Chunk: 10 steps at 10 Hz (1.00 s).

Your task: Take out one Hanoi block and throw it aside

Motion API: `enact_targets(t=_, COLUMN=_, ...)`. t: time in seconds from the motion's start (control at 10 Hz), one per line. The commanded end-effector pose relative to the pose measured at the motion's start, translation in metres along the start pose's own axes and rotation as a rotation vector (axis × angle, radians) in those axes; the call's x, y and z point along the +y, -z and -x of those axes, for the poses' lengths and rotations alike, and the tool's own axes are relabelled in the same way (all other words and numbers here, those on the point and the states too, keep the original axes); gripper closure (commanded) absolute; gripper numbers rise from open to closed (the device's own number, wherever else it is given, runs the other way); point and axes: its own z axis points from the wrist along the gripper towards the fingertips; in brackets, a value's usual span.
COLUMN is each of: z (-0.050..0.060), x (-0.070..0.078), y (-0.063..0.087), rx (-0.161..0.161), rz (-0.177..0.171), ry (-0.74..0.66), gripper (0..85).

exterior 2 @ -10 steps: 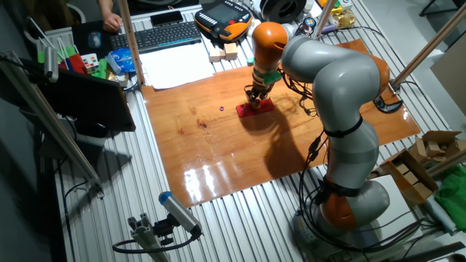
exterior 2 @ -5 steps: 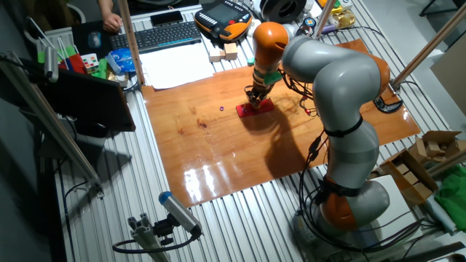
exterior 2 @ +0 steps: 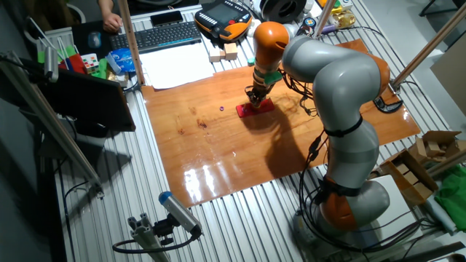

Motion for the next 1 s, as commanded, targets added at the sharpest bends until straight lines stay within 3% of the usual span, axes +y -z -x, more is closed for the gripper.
enact_targets(t=0.0, z=0.0, x=0.0, y=0.0, rx=0.001, rz=0.001, ry=0.002, gripper=55.7)
enact_targets(t=0.5, z=0.0, x=0.0, y=0.003, rx=0.012, rz=0.007, ry=0.008, gripper=63.7)
enact_targets(t=0.9, z=-0.001, x=0.001, y=0.012, rx=0.022, rz=0.013, ry=0.005, gripper=65.0)
